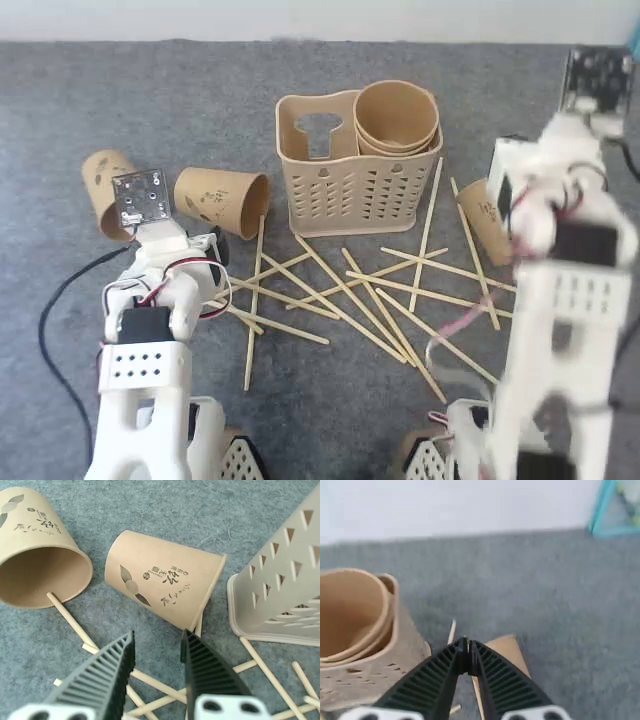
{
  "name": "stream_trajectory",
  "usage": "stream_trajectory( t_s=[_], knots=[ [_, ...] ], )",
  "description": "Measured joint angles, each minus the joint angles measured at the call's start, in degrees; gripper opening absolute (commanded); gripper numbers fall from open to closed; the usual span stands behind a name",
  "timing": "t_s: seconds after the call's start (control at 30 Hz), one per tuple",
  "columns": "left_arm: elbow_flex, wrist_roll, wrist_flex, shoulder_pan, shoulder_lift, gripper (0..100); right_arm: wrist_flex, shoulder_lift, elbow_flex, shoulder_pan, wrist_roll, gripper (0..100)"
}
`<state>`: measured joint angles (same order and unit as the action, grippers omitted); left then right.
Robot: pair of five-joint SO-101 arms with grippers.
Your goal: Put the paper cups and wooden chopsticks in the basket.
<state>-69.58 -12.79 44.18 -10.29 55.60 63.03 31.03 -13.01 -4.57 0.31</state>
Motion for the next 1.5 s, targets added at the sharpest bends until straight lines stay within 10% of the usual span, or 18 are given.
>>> stream_trajectory(
  t_s=[0.77, 1.1, 1.5],
  knots=[
    [-0.62, 0.0, -1.32, -0.09, 0.09, 14, 20.22, -79.21, 68.48, -1.49, -6.86, 0.8],
    [-0.62, 0.0, -1.49, -0.09, 0.09, 14, 37.45, -89.32, 86.95, -2.99, 3.87, 0.8],
    [-0.62, 0.0, -1.49, -0.09, 0.09, 14, 37.63, -80.79, 73.58, -9.41, 13.89, 0.8]
  ],
)
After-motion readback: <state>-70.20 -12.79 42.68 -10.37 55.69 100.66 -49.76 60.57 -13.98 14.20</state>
